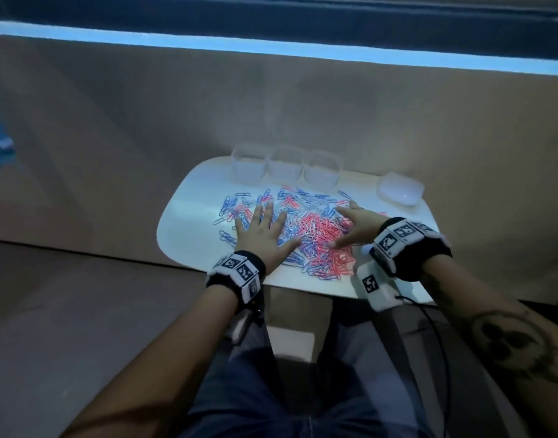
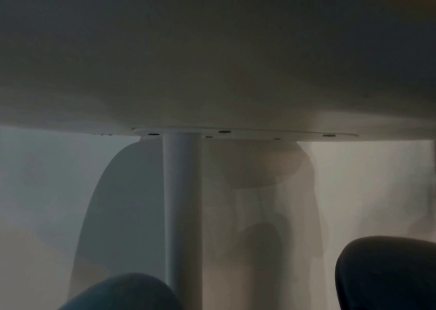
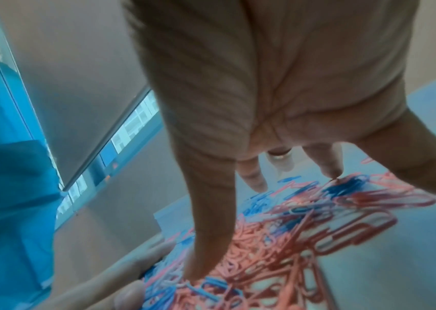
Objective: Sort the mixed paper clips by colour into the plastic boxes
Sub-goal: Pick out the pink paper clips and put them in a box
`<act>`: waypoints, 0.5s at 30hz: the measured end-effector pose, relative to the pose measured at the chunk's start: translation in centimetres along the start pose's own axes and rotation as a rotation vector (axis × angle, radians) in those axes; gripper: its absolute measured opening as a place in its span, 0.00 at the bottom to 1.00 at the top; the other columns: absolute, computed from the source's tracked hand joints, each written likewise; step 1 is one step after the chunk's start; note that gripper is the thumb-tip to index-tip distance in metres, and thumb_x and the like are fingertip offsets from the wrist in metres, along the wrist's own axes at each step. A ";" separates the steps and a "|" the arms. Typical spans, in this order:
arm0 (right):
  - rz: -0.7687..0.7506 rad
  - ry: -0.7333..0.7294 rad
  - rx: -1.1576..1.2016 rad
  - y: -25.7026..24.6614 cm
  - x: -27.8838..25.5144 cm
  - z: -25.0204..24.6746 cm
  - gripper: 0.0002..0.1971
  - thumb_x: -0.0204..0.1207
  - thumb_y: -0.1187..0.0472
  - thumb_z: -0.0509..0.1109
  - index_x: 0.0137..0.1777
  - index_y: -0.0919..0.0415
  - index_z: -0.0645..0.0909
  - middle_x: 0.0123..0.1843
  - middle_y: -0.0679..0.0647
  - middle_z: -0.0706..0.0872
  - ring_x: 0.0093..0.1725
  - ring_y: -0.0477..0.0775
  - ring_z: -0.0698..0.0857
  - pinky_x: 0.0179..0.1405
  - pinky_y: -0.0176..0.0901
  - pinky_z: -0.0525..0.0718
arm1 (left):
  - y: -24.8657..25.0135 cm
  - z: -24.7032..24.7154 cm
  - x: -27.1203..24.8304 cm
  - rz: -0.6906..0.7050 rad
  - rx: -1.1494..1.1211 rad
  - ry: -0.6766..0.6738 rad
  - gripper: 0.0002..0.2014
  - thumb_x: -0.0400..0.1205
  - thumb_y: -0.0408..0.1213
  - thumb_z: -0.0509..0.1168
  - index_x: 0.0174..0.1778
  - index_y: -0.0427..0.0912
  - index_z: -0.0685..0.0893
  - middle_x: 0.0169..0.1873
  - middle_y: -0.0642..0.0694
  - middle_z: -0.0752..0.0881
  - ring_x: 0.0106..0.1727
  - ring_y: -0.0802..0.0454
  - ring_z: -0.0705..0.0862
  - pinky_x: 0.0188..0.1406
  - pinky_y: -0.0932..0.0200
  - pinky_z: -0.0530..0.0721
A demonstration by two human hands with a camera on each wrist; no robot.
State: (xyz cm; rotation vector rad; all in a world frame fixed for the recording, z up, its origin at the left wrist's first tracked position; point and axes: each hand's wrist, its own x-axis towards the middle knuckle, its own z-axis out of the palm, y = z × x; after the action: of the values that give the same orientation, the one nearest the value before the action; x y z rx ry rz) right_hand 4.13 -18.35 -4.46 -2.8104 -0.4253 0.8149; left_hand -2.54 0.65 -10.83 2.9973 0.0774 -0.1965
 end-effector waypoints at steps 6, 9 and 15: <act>-0.033 0.061 -0.070 0.6 -0.6 0.7 0.37 0.66 0.41 0.74 0.71 0.60 0.69 0.84 0.62 0.44 0.82 0.62 0.51 0.78 0.62 0.62 | -0.2 0.4 -0.1 0.002 -0.041 0.046 0.37 0.80 0.67 0.42 0.83 0.55 0.45 0.83 0.48 0.40 0.83 0.50 0.38 0.78 0.37 0.38; -0.030 0.101 -0.126 -0.2 -0.8 0.7 0.23 0.68 0.41 0.73 0.51 0.59 0.74 0.72 0.62 0.67 0.71 0.60 0.70 0.66 0.54 0.75 | -0.4 0.7 0.1 -0.006 -0.080 0.067 0.39 0.78 0.69 0.43 0.83 0.55 0.45 0.83 0.47 0.40 0.83 0.52 0.39 0.78 0.39 0.37; -0.118 0.153 -0.236 -1.3 1.3 -0.1 0.26 0.70 0.43 0.72 0.58 0.61 0.75 0.61 0.58 0.77 0.62 0.59 0.77 0.48 0.45 0.73 | -0.6 1.3 0.1 0.041 -0.099 0.179 0.38 0.78 0.66 0.37 0.83 0.50 0.52 0.82 0.45 0.44 0.83 0.52 0.46 0.78 0.37 0.43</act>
State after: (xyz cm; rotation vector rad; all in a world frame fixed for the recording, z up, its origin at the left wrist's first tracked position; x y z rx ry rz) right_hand 4.95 -16.72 -4.69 -2.9987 -0.6954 0.5540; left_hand -2.59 1.04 -12.18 2.9076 0.0422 0.0781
